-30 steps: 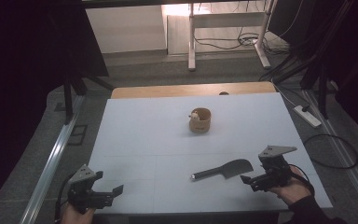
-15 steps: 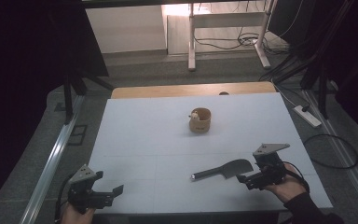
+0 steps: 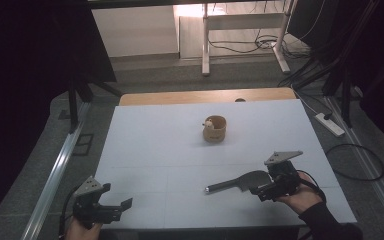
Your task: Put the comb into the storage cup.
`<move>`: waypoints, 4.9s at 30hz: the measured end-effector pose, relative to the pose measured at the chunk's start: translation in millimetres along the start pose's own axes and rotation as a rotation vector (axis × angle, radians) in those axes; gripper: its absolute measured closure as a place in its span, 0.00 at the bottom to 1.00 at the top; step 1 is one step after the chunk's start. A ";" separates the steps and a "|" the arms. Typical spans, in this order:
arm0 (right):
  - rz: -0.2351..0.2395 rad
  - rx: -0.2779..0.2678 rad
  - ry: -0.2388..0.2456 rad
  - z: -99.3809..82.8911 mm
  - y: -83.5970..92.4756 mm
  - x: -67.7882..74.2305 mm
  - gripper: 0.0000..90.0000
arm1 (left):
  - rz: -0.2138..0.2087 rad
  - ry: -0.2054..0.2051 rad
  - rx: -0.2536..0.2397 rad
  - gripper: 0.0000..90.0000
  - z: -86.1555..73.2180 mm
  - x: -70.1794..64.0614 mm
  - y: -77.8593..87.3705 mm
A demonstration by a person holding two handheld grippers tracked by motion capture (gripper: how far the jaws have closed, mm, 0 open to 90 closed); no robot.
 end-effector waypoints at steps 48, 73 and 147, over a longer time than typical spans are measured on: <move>0.029 0.052 0.085 29.5 -33.2 19.3 0.00 | -0.014 0.003 0.004 0.02 0.0 -0.1 -0.6; 0.154 0.097 0.155 36.7 -45.9 33.8 0.80 | -0.015 0.001 0.009 0.02 -0.2 -0.1 -1.2; 0.210 0.210 0.241 16.6 -86.2 82.6 1.00 | -0.020 0.003 0.017 0.03 -0.1 0.0 -2.2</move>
Point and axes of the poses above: each handheld gripper's, and its own axes: y roughly backward along the jaws, z roughly out of its top, x roughly to its left, the point moved 9 cm from there along -y, roughly forward along the jaws, and after that the axes turned 3 degrees about -z, right-handed, at the moved point
